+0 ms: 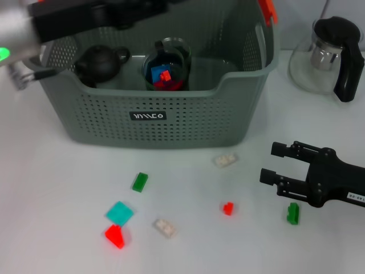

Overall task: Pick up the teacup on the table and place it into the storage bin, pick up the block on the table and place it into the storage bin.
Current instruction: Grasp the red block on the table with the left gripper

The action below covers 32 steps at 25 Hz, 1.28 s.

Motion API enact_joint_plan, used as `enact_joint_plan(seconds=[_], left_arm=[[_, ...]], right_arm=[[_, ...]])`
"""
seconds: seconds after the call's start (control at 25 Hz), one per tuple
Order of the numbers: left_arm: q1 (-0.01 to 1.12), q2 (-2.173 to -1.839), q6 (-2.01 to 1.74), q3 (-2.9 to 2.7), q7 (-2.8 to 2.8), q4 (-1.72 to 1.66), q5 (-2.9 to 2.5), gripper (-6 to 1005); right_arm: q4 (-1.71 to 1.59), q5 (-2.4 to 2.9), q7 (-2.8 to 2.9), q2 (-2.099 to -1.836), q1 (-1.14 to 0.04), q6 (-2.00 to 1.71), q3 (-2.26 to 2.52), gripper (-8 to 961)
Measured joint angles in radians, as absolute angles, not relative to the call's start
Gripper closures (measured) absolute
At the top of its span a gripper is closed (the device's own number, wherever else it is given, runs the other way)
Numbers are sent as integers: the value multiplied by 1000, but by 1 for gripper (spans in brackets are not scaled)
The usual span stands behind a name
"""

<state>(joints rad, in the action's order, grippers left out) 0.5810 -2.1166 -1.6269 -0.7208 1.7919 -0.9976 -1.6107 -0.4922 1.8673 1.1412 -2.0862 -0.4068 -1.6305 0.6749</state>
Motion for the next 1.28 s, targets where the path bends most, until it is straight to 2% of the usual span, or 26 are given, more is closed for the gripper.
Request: enact_joint_plan(seconds=[0.16, 0.52, 0.96, 1.28], left_arm=[[566, -2097, -1856, -579, 1642, -838, -1608, 456], [405, -2153, -1897, -534, 1322, -885, -2009, 458], [349, -2174, -1819, -514, 1040, -883, -2321, 456], [337, -2173, -1724, -503, 996, -821, -2383, 454]], right_arm=[[-492, 1866, 1141, -2086, -409, -1631, 675, 194], [-492, 1865, 1144, -2085, -406, -1629, 675, 194], [-492, 1867, 1150, -2082, -403, -1623, 675, 194], [-492, 1868, 1150, -2083, -403, -1622, 675, 194]])
